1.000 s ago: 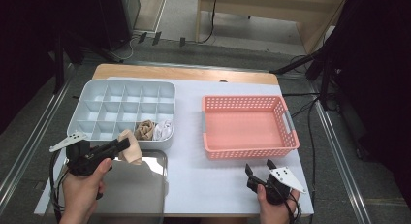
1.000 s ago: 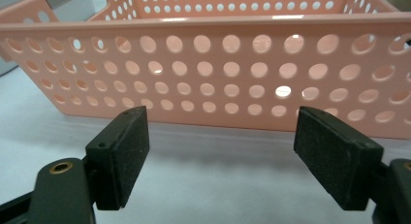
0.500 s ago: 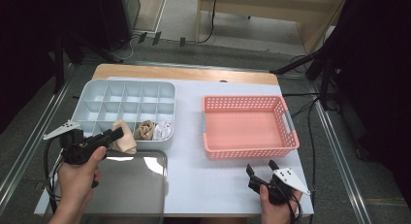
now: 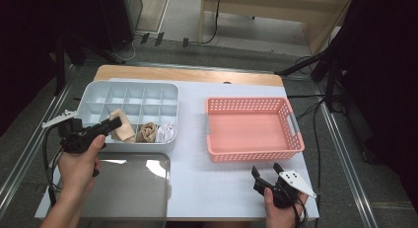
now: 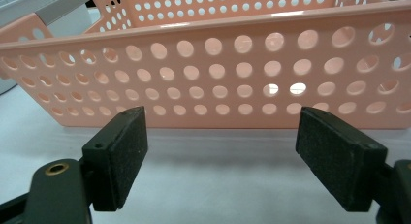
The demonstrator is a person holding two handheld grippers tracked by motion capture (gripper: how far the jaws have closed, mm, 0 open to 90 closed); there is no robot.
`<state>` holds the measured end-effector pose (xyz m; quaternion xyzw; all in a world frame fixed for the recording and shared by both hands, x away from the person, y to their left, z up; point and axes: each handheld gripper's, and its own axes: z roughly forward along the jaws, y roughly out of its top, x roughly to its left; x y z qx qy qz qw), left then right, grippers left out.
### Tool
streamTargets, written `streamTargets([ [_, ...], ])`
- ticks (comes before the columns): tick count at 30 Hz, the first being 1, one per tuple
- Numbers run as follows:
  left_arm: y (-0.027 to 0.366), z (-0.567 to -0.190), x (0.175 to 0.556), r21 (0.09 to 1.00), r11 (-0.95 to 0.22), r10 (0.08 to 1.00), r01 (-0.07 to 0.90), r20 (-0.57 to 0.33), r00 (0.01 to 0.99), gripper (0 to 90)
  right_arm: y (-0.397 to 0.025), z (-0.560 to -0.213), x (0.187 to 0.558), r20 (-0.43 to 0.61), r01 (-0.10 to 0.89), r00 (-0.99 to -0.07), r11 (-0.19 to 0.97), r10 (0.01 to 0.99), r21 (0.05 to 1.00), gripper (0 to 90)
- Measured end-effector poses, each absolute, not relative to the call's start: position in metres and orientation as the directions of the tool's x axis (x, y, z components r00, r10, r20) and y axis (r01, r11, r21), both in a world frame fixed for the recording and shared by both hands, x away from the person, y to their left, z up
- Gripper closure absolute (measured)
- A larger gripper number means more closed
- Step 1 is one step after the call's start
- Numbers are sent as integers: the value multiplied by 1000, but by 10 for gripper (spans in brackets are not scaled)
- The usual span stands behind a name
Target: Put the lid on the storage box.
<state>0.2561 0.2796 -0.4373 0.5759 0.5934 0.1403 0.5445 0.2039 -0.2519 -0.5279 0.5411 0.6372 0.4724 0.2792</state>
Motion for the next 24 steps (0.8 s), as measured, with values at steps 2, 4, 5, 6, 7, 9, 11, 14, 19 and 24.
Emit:
streamTargets([
  [2,282,-439,259,795,294,841,530,-479,252,731,-252,-528,204,154,426,-258,-31,954,904,196],
  [4,284,-441,262,794,298,847,530,-476,236,731,-252,-528,204,154,425,-258,-31,954,905,202],
  [5,286,-443,264,793,300,850,530,-474,229,731,-252,-528,204,152,424,-261,-28,953,905,202],
  [6,287,-444,265,792,301,852,531,-474,224,731,-252,-528,204,154,425,-258,-31,954,905,203],
  [7,288,-446,267,790,308,852,530,-476,216,731,-252,-528,203,156,425,-256,-34,954,905,205],
  [9,290,-448,270,791,306,860,530,-469,202,731,-252,-528,204,153,423,-259,-30,954,906,206],
  [11,290,-451,272,793,294,871,533,-452,193,731,-252,-528,204,154,424,-260,-31,953,905,207],
  [14,289,-456,274,796,272,889,540,-423,177,730,-252,-528,204,159,427,-259,-35,953,903,208],
  [19,286,-465,276,788,257,899,559,-408,161,729,-252,-528,204,164,427,-259,-39,952,904,208],
  [24,282,-470,277,790,222,913,571,-374,162,728,-253,-528,204,168,428,-260,-42,951,903,208],
])
